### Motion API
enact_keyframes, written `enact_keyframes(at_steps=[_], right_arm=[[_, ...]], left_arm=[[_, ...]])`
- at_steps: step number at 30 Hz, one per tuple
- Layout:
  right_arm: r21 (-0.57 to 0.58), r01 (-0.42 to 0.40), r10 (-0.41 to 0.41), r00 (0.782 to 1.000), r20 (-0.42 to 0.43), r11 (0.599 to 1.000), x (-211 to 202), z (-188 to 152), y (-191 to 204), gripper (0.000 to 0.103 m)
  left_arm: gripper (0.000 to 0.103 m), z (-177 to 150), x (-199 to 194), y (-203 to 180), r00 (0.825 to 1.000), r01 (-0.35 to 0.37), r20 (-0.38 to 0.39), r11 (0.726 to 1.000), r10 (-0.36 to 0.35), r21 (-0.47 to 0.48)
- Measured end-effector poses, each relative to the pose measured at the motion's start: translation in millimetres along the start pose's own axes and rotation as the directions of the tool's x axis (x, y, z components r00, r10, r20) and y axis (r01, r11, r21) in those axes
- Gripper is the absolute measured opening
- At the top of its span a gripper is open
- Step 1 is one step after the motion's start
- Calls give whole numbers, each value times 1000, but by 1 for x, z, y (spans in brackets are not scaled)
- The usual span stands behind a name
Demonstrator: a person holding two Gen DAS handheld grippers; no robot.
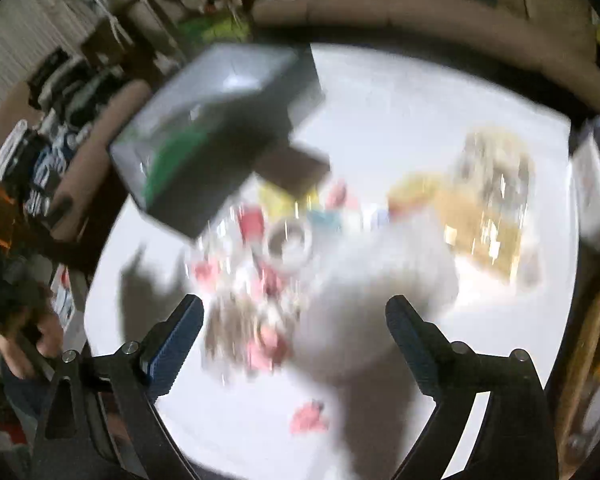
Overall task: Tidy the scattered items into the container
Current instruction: 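Move both grippers back over the items on the table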
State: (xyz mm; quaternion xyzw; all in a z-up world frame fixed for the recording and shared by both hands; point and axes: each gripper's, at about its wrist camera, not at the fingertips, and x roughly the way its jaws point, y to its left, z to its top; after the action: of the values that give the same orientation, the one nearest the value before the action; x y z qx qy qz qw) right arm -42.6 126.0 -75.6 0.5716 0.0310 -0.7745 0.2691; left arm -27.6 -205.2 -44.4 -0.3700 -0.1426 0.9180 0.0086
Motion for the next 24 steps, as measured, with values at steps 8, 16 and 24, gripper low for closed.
enact_keyframes(at_steps=[8,16,24], right_arm=[[217,53,-60,998,24,975,18,-40,-42,95],[264,63,-65,998,0,963,26,-52,-67,95],[203,67,-64,998,-19,977,38,-59,-49,95]], left_arm=[[102,-79,56,-106,935,93,-354,968,-5,234],[88,-125,103,-118,853,-14,-500,963,153,271],[62,-101,97,-71,837,3,-544,995,51,97]])
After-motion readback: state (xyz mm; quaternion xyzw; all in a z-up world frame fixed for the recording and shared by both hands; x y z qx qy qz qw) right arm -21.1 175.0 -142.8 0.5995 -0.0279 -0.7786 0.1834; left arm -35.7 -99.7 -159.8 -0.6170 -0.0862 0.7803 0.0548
